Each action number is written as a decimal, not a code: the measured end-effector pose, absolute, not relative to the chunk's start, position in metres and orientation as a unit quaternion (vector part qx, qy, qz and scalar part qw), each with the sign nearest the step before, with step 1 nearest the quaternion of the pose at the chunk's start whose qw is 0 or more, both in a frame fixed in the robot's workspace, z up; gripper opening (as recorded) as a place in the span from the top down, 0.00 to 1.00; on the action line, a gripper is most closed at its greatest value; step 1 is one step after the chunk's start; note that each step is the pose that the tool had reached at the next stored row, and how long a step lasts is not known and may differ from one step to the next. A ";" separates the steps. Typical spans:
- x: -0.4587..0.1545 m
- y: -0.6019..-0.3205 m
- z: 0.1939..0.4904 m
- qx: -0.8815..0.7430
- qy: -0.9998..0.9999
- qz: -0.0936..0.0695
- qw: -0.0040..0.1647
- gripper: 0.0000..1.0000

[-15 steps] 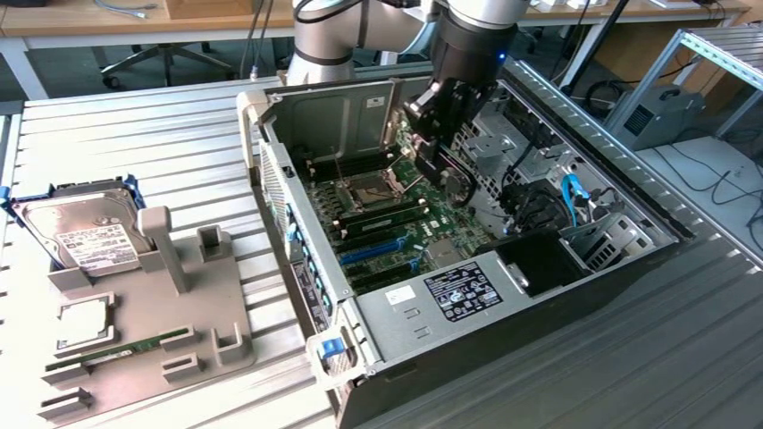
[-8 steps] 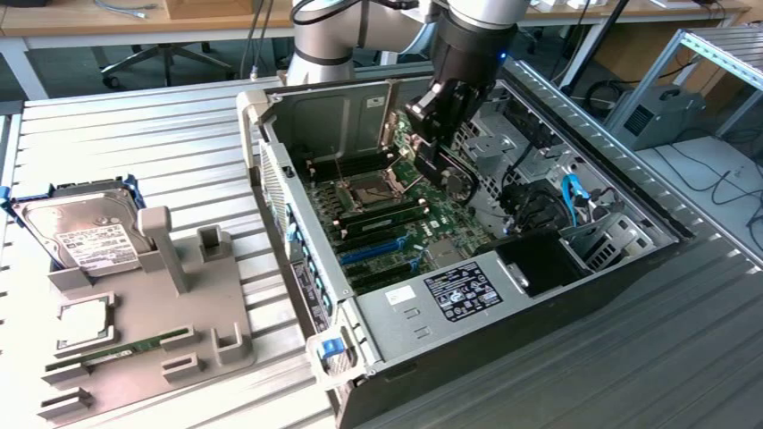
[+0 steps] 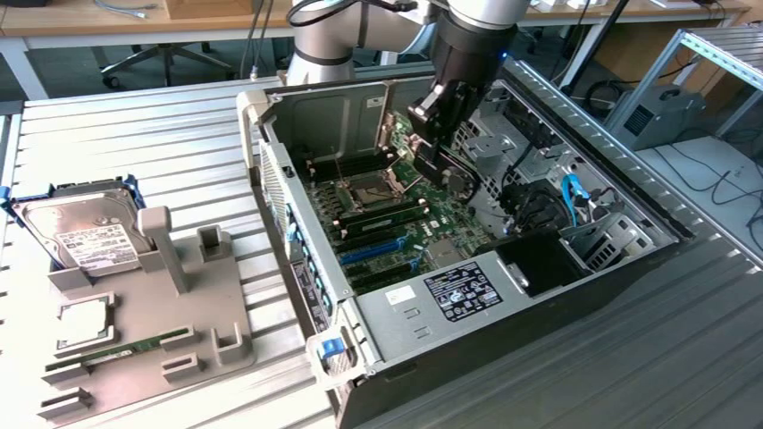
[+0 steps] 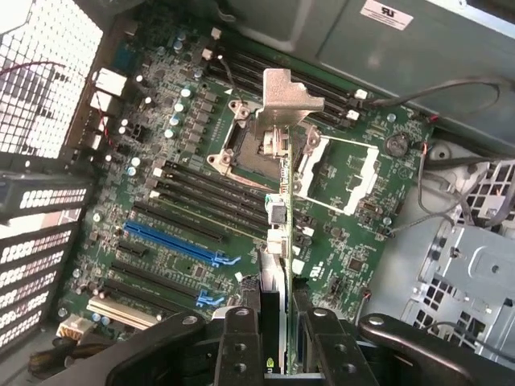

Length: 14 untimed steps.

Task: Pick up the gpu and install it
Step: 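Insert the gpu into the slot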

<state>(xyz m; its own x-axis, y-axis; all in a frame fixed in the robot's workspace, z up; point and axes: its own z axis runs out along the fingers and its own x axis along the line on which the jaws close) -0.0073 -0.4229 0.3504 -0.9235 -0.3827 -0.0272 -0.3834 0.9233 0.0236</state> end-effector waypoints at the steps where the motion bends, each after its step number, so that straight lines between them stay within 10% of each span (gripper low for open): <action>1: -0.007 -0.423 0.350 -0.199 0.980 0.014 0.011 0.74; 14: -0.007 -0.423 0.350 -0.260 0.965 0.015 0.010 0.74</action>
<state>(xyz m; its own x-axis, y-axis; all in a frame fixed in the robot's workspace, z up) -0.0073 -0.4229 0.3501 -0.8645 -0.5019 -0.0273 -0.5025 0.8642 0.0237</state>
